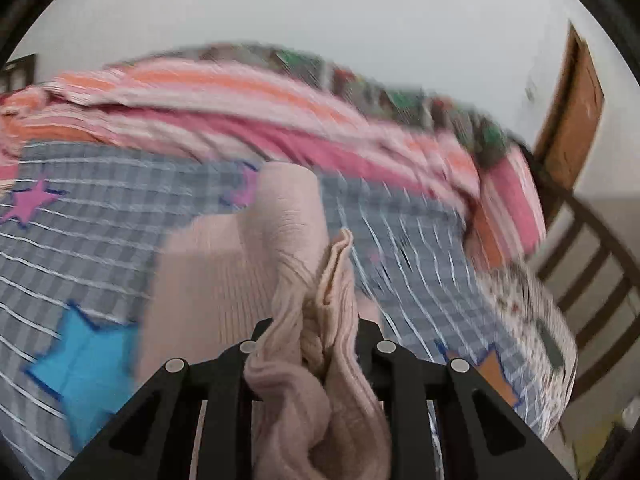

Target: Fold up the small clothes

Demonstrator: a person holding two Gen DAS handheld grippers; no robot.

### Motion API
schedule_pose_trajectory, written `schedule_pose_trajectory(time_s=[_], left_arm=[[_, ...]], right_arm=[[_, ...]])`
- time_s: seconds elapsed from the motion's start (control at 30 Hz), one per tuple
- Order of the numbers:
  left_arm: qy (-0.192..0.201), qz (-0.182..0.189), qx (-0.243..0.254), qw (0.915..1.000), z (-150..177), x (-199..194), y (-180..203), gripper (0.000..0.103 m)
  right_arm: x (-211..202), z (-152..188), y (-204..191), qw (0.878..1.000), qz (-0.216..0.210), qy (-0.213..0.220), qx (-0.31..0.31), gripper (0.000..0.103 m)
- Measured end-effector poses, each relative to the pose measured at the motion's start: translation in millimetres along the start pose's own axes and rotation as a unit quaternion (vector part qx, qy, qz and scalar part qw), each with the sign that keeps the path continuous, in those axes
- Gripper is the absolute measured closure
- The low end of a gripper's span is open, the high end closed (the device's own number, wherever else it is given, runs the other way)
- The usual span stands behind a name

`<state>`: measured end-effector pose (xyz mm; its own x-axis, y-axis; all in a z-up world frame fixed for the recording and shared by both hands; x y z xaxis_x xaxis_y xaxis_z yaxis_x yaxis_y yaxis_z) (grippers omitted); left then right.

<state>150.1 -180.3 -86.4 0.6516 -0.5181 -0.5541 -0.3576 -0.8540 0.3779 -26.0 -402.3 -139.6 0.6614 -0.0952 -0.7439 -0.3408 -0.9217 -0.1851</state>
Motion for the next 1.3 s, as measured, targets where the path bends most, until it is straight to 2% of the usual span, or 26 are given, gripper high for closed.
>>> schedule_pose_trajectory(time_s=[0.07, 0.13, 0.17, 0.2, 0.23, 0.27, 0.3, 0.33, 0.43, 0.57, 0.63, 0.7, 0.77, 0.83, 0.9, 0.93, 0.97, 1.03, 1.1, 1.17, 1.2, 1.27, 1.3], left_arm=[[-0.047, 0.004, 0.016, 0.9987, 21.6, 28.7, 15.5, 0.082], [-0.068, -0.002, 0.032, 0.9972, 35.1, 41.0, 24.6, 0.078], [-0.062, 0.0, 0.047, 0.9969, 39.3, 39.3, 28.8, 0.067], [-0.057, 0.018, 0.063, 0.9962, 41.0, 34.0, 32.2, 0.056], [-0.063, 0.051, 0.068, 0.9944, 40.9, 29.1, 34.1, 0.031], [-0.073, 0.091, 0.065, 0.9911, 39.6, 23.5, 34.1, 0.023], [-0.074, 0.122, 0.055, 0.9882, 36.7, 13.8, 31.6, 0.023], [-0.067, 0.132, 0.049, 0.9877, 33.6, 3.2, 27.3, 0.023], [-0.035, 0.126, 0.049, 0.9902, 25.7, -27.8, 10.3, 0.023], [-0.016, 0.085, 0.027, 0.9959, 17.9, -57.7, -35.0, 0.023], [-0.023, 0.029, 0.024, 0.999, 20.4, -64.2, -61.3, 0.023], [-0.027, 0.002, 0.023, 0.9994, 25.0, -69.4, -81.6, 0.023], [-0.032, -0.014, 0.008, 0.9994, 32.9, -75.8, -102.9, 0.023], [-0.037, -0.014, -0.008, 0.9992, 36.4, -78.0, -118.6, 0.023], [-0.038, -0.013, -0.023, 0.9989, 38.3, -79.9, -130.8, 0.023], [-0.037, -0.012, -0.03, 0.9988, 39.1, -80.2, -135.2, 0.023], [-0.036, -0.009, -0.037, 0.9986, 39.0, -80.9, -140.0, 0.023], [-0.035, -0.003, -0.043, 0.9985, 40.4, -82.1, -145.0, 0.023], [-0.03, 0.005, -0.045, 0.9985, 41.4, -82.7, -147.1, 0.023], [-0.029, 0.012, -0.048, 0.9984, 42.8, -81.1, -150.3, 0.023], [-0.03, 0.016, -0.051, 0.9981, 43.0, -79.8, -151.6, 0.023], [-0.033, 0.024, -0.055, 0.9977, 42.9, -76.0, -153.4, 0.023], [-0.034, 0.025, -0.054, 0.9976, 42.1, -75.0, -153.0, 0.023]], right_arm=[[-3.8, 3.0, 6.6, 1.0, 0.008, -0.001, 0.002, 0.06], [-6.6, 4.9, 10.6, 1.0, 0.012, -0.002, 0.001, 0.06], [-8.1, 5.3, 12.4, 1.0, 0.013, -0.003, 0.0, 0.06], [-10.2, 6.0, 13.5, 1.0, 0.014, -0.003, -0.003, 0.06], [-11.3, 6.1, 13.1, 1.0, 0.012, -0.003, -0.005, 0.06], [-11.9, 5.3, 12.4, 1.0, 0.008, -0.003, -0.008, 0.06], [-12.3, 3.5, 10.4, 1.0, -0.001, -0.002, -0.012, 0.06], [-12.3, 1.4, 7.8, 1.0, -0.008, -0.001, -0.014, 0.06], [-10.5, -13.6, -7.4, 0.999, -0.048, 0.006, -0.021, 0.057], [-9.0, -35.8, -33.2, 0.993, -0.118, 0.016, -0.022, 0.049], [-4.8, -49.2, -49.0, 0.987, -0.158, 0.021, -0.017, 0.045], [2.1, -60.0, -66.0, 0.982, -0.184, 0.028, -0.012, 0.041], [13.7, -67.6, -83.0, 0.982, -0.185, 0.027, -0.015, 0.041], [28.1, -71.9, -99.6, 0.983, -0.18, 0.025, -0.02, 0.042], [49.7, -73.0, -117.0, 0.987, -0.156, 0.016, -0.026, 0.058], [58.6, -72.1, -123.1, 0.989, -0.143, 0.01, -0.033, 0.082], [67.2, -71.1, -130.2, 0.991, -0.126, 0.006, -0.048, 0.089], [65.9, -67.5, -138.5, 0.991, -0.101, 0.031, -0.085, 0.09], [48.5, -63.4, -131.4, 0.986, -0.123, 0.071, -0.089, 0.093], [39.8, -58.1, -116.3, 0.984, -0.139, 0.096, -0.063, 0.098], [44.4, -54.2, -108.1, 0.986, -0.131, 0.089, -0.048, 0.098], [69.8, -44.8, -95.1, 0.993, -0.112, 0.037, -0.021, 0.098], [76.0, -41.7, -91.5, 0.994, -0.108, 0.026, -0.015, 0.098]])
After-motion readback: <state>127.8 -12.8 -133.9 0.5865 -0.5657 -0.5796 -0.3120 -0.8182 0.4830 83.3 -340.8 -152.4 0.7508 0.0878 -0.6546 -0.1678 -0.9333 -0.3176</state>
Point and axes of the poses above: each gripper's, at about its wrist camera, not at the fingertips, and x roughly the way its jaws point, y to its right, z to its underside, the point moved 1 cm from there along x, roughly the way its jaws point, and after that the axes turned 8 degrees about z, right-handed, at the moved point
